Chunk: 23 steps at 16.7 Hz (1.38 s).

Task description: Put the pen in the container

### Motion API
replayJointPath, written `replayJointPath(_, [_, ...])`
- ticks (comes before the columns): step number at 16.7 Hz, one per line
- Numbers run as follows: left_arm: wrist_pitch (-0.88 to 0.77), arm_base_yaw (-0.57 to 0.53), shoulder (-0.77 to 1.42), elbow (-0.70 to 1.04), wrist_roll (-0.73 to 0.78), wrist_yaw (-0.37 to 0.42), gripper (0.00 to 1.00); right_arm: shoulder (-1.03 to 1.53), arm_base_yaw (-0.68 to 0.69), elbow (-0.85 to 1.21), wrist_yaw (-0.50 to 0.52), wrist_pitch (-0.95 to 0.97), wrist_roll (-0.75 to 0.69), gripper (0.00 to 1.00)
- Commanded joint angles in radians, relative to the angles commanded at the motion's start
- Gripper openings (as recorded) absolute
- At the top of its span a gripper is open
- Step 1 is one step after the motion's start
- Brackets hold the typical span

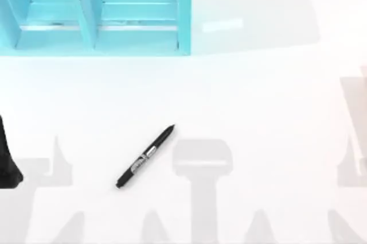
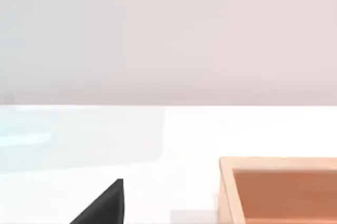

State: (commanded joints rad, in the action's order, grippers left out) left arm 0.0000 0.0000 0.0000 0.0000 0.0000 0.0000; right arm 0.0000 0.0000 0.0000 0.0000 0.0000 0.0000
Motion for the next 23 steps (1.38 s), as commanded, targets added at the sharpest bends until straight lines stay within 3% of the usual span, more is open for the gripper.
replayJointPath(5, [0.0, 0.0, 0.0, 0.0, 0.0, 0.0, 1.0, 0.053, 0.014, 0.057, -0.008, -0.037, 0.054, 1.0])
replayJointPath(10, [0.0, 0.0, 0.0, 0.0, 0.0, 0.0, 1.0, 0.339, 0.081, 0.348, -0.029, -0.229, 0.294, 1.0])
replayJointPath(23, [0.0, 0.0, 0.0, 0.0, 0.0, 0.0, 1.0, 1.78, 0.478, 1.564, -0.011, -1.117, 1.14, 1.0])
